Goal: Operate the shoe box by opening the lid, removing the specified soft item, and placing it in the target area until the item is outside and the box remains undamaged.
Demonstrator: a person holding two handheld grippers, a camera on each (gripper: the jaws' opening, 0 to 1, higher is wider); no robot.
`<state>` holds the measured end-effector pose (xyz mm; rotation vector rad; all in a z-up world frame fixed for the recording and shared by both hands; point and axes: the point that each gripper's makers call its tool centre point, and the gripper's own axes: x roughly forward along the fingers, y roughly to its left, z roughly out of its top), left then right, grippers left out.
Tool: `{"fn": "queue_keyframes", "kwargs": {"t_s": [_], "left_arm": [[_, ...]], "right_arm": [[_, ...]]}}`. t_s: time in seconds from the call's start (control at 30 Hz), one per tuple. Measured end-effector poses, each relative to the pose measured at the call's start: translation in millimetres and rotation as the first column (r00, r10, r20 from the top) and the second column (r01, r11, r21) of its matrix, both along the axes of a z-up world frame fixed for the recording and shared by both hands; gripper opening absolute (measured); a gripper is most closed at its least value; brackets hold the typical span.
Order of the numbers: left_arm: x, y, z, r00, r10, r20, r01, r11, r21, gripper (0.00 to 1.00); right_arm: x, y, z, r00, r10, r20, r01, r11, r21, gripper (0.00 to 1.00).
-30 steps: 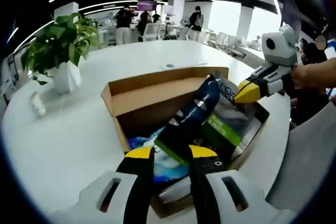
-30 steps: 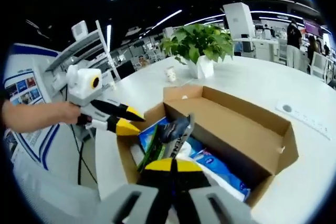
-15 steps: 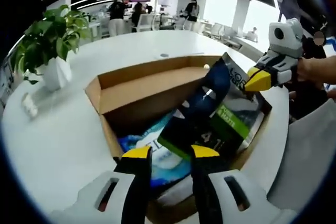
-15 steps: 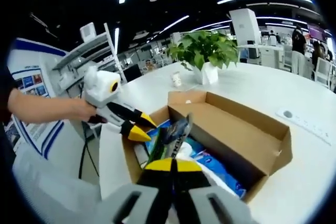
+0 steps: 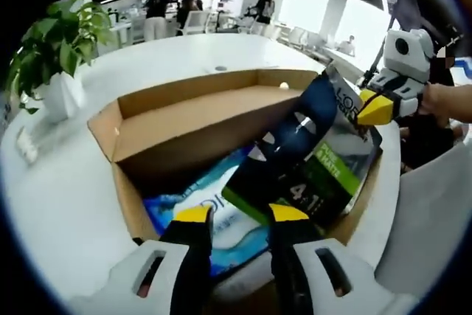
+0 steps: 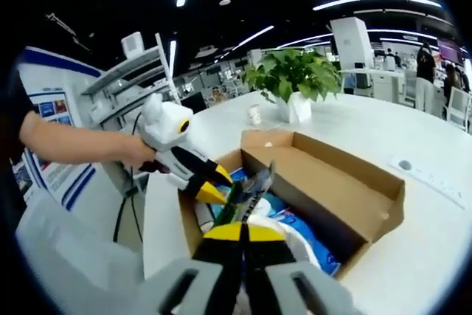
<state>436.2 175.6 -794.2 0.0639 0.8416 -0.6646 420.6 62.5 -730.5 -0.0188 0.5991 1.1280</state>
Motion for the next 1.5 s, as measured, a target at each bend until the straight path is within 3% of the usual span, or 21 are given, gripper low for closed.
{"fn": "queue_keyframes", "kwargs": {"t_s": [0.2,0.53,0.73,1.13,1.5], "left_arm": [[0.6,-7.0,-4.0,0.999,-0.02,-0.029,0.019,1.0,-0.025,0.32],[-9.1,-26.6,-10.8,0.991,-0.035,-0.133,0.012,0.986,-0.166,0.27],[-11.9,-33.8,-12.3,0.99,-0.045,-0.13,0.022,0.984,-0.174,0.2],[-4.8,-24.9,-8.4,0.994,-0.019,-0.108,0.001,0.986,-0.165,0.26],[-0.1,-25.4,1.0,0.995,-0.024,-0.093,0.001,0.971,-0.24,0.33]], "right_arm": [[-1.7,-3.6,1.3,1.0,0.02,0.008,-0.02,1.0,0.012,0.0],[-1.9,-10.6,-0.7,0.999,0.029,0.018,-0.029,0.999,0.013,0.0],[-2.6,-11.2,-2.5,1.0,0.027,0.012,-0.027,1.0,0.014,0.0],[-4.7,-12.2,-0.2,0.999,0.039,0.022,-0.039,0.999,0.022,0.0],[-8.1,-18.8,7.3,0.997,0.063,0.046,-0.066,0.995,0.069,0.0]]}}
